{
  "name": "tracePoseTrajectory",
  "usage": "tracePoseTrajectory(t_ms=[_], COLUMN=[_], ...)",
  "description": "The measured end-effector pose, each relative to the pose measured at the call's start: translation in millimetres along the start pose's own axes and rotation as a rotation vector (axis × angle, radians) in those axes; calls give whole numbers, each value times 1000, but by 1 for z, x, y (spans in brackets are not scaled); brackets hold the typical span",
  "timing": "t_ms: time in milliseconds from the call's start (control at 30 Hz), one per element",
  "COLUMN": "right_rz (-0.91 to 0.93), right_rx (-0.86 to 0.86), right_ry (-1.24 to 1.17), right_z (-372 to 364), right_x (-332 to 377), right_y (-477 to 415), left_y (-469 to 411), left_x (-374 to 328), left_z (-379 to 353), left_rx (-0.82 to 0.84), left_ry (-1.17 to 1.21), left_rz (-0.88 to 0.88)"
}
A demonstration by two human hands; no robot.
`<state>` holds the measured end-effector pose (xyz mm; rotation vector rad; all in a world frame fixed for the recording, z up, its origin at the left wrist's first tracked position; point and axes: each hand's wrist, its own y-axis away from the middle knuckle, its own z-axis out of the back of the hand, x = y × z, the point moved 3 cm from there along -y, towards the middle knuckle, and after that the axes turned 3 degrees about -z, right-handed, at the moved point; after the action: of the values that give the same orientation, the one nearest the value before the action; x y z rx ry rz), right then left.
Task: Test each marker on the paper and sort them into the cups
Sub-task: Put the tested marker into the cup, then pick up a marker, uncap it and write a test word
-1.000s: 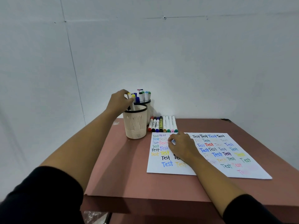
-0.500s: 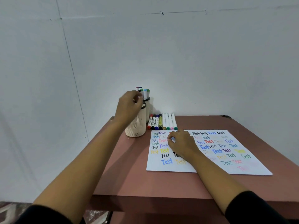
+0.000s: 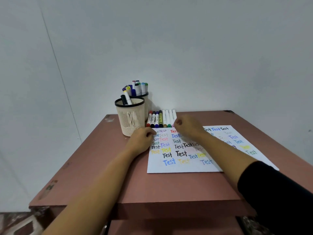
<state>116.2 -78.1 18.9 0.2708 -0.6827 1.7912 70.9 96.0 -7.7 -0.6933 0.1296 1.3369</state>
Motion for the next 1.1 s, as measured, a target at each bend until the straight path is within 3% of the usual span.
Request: tracePoseTrajectory(t_ms=[200,600,800,1100], right_rz=[-102,-14,-160,-171], right_rx=[-16,-120,-265,-542], right_ry=[98,53,-169,-632], right_z=[-12,-20,-4,36], right_x=[-18,-24,-29,-26], right_y=[-22,-31,-33,-3], left_y=[0,-4,-2,3], left_x=[3,3,3,-3], left_z=[-4,-4,-3,0], left_rx=[8,3,-3,-106], left_ry=[0,12,15,34], left_rz=[-33,-24,-32,-134])
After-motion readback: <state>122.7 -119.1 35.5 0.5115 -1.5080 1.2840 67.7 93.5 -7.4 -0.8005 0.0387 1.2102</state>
